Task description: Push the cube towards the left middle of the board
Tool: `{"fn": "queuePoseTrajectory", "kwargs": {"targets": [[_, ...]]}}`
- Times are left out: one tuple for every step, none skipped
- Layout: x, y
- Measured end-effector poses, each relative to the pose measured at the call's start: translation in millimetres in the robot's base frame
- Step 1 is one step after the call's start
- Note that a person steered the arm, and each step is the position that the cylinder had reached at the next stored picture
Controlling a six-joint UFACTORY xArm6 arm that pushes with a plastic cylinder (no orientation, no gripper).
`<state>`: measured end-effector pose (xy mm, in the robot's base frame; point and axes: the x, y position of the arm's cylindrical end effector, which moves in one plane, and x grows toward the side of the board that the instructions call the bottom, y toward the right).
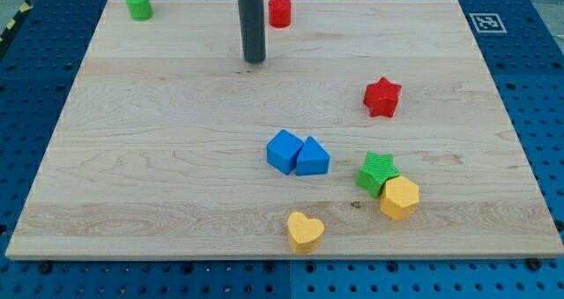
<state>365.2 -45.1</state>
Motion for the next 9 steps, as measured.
{"fn": "queuePoseTrajectory", "kwargs": {"targets": [[27, 0], [27, 0], [40, -30], [75, -76], [127, -81], [160, -67], [160, -66], [160, -34], [160, 2]]}}
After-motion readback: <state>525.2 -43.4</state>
